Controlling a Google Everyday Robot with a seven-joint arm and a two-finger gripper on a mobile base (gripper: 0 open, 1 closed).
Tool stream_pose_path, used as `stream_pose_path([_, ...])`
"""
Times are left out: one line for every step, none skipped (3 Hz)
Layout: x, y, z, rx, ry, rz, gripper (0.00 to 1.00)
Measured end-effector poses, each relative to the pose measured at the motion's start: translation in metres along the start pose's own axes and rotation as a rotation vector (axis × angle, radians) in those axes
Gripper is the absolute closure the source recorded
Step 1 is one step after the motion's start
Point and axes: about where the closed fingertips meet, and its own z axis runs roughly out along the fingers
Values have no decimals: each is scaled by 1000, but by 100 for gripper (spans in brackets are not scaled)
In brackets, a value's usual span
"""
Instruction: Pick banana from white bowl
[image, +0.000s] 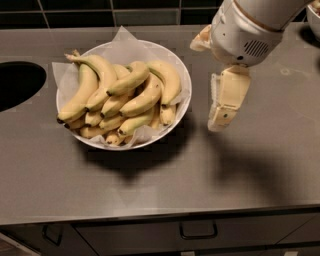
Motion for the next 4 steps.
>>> stream_pose_path([-31, -2, 2, -19, -27, -99, 0])
stream_pose_path([-31, -2, 3, -19, -27, -99, 0])
stream_pose_path([-40, -7, 5, -26, -36, -124, 0])
stream_pose_path([-55, -12, 15, -50, -55, -168, 0])
